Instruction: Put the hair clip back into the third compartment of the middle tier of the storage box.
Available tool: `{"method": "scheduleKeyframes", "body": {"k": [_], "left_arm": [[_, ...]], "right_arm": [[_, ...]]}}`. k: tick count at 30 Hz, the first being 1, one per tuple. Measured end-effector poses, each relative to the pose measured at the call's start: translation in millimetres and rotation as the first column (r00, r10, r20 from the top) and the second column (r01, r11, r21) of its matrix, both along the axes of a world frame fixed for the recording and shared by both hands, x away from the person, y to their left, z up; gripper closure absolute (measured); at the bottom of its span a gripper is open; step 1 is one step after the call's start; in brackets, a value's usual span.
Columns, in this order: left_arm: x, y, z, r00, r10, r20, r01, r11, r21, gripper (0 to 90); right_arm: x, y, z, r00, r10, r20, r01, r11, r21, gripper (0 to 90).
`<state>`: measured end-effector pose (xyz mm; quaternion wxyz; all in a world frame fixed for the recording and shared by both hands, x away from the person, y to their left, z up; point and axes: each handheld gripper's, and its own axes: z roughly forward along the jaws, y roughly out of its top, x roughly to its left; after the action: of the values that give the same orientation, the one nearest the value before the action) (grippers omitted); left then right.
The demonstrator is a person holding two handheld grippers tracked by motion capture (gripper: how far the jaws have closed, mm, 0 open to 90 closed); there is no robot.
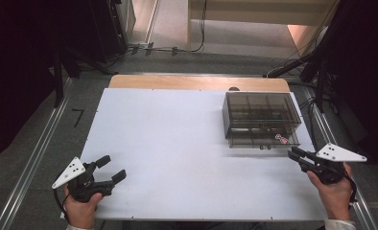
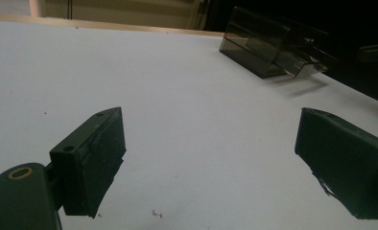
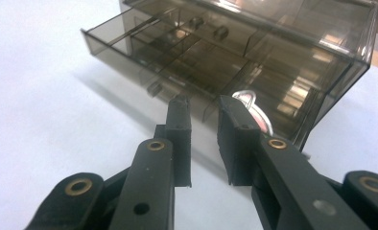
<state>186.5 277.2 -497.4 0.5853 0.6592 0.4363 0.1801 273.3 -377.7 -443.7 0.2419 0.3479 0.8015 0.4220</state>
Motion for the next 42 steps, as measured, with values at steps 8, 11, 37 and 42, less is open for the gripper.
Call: {"method": "scheduleKeyframes", "body": {"k": [8,11,37,42], "left_arm": [[-0.4,-0.7,0.3,1.0000,-0.003,0.001,0.003,1.0000,-0.001,10.5],[-0.4,-0.3,-0.1,1.0000,-0.003,0.001,0.003,1.0000,0.000,10.5],[-1.3,-1.6,-0.3,0.9999,-0.010,0.002,0.010,0.9999,0.001,10.5],[-0.9,-2.1,-0.7,1.0000,-0.009,0.001,0.009,1.0000,0.001,10.5]], "right_arm": [[-15.3,-6.1,-11.0,1.0000,0.001,0.000,-0.001,1.0000,0.000,73.1],[-19.9,-11.1,-15.5,1.0000,-0.006,-0.001,0.006,1.0000,0.003,73.0],[-38.4,-25.6,-35.3,0.9999,0.009,0.009,-0.009,0.9984,0.057,71.8],[-39.5,-27.3,-35.9,1.0000,0.006,0.007,-0.007,0.9980,0.063,71.8]]}}
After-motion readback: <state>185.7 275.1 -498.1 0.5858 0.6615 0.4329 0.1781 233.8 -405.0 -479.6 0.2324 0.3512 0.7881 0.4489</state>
